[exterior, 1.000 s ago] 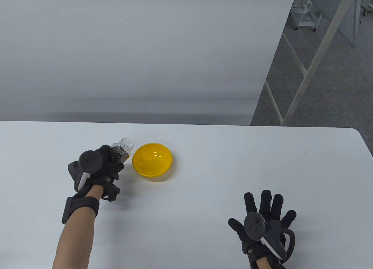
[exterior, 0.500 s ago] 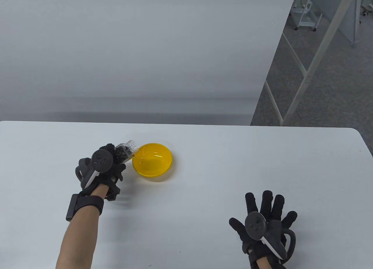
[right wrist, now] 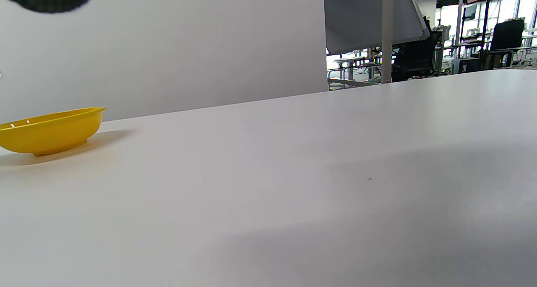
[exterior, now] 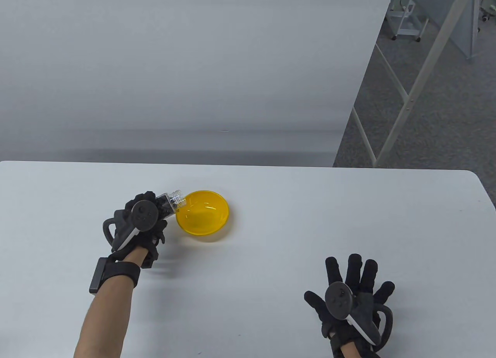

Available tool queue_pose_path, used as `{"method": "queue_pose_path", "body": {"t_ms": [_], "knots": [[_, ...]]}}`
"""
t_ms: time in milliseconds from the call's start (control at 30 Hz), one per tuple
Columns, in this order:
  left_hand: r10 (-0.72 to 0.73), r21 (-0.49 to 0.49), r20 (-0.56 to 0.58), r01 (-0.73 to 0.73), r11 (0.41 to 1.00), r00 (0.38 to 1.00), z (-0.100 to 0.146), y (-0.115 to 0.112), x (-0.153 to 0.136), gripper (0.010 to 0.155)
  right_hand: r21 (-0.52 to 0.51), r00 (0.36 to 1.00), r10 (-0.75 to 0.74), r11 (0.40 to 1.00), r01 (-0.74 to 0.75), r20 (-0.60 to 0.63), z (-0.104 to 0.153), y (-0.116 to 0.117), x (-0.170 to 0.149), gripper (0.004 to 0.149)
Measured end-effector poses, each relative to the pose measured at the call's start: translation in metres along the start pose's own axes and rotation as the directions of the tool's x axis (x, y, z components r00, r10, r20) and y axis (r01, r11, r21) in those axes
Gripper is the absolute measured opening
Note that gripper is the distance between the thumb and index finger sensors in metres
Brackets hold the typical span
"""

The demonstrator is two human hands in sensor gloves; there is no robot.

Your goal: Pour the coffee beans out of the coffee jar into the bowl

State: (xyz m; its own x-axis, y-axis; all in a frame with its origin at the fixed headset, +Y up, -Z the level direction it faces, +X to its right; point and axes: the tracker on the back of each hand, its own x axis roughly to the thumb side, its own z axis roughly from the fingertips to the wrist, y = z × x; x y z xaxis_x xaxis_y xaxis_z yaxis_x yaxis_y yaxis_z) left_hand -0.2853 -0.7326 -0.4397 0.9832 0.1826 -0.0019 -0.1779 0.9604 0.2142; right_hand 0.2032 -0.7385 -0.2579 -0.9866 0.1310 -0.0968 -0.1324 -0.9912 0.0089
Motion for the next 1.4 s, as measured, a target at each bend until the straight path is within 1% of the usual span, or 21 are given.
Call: {"method": "queue_pose_path", "body": {"t_ms": [667, 1133, 1400], "knots": [[-0.136, 0.009, 0.058, 0.135, 0.991, 0.989, 0.002, 0.001, 0.014, 0.093, 0.008, 1.0, 0.001, 1.0, -0.001, -0.007, 0.0, 0.001, -0.001, 0.091], [-0.234, 0.029, 0.09, 0.233, 0.972, 0.968, 0.006, -0.002, 0.023, 0.093, 0.013, 1.0, -0.003, 1.0, 0.003, -0.014, 0.001, 0.001, -0.003, 0.091], [-0.256, 0.034, 0.1, 0.254, 0.967, 0.962, 0.007, -0.001, 0.026, 0.093, 0.016, 1.0, -0.005, 1.0, 0.006, -0.017, 0.001, 0.001, -0.003, 0.091]]}}
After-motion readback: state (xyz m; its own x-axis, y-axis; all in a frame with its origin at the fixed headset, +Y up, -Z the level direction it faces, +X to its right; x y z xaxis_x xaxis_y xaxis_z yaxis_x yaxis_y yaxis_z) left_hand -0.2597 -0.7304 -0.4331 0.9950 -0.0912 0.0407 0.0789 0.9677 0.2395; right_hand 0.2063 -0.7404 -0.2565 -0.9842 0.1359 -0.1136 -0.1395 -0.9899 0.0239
